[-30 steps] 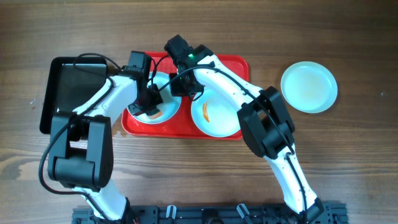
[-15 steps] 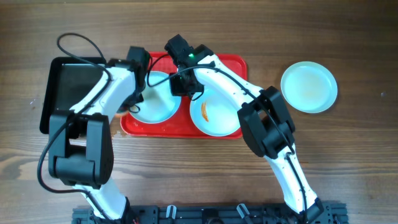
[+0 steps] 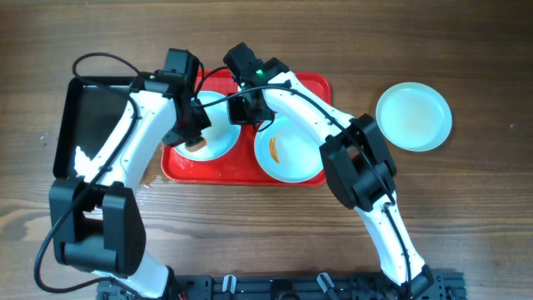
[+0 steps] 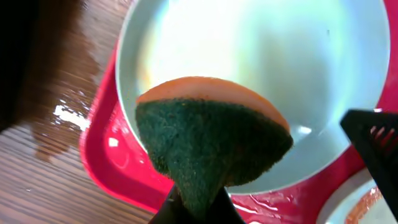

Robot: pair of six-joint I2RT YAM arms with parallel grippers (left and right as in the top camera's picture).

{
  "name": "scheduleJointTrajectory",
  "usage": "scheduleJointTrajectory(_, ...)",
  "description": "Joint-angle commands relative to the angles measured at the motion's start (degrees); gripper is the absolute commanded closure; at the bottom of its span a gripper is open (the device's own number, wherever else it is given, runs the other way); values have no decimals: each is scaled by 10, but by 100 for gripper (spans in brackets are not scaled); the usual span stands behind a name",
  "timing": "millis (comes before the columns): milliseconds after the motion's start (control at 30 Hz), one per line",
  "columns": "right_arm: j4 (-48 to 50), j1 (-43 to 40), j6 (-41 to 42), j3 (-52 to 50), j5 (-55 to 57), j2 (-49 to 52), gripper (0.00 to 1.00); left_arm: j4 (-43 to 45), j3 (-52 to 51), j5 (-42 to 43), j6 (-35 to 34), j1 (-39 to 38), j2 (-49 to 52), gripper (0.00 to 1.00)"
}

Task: Clean dirty plates on tray and stack at the side
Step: 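Scrub the plate with the sponge while the right gripper steadies it, then lift the scrubbed plate with the right gripper and move it right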

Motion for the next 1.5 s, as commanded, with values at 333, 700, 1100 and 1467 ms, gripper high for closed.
scheduleJointTrajectory(333,-7,-15,7,-5,-12,15,96,5,-26,23,-27,-1,-5,96)
scheduleJointTrajectory(700,-111,-64,1,7,122,-146,96,22,-26,8,-22,-1,-5,96)
scheduleJointTrajectory(1100,-150,-62,-58,7,388,-202,96,38,-27,8,-22,-4,-5,96)
scheduleJointTrajectory(1467,-145,28,-105,7,688,-202,95,65,-27,8,-23,-37,-5,96)
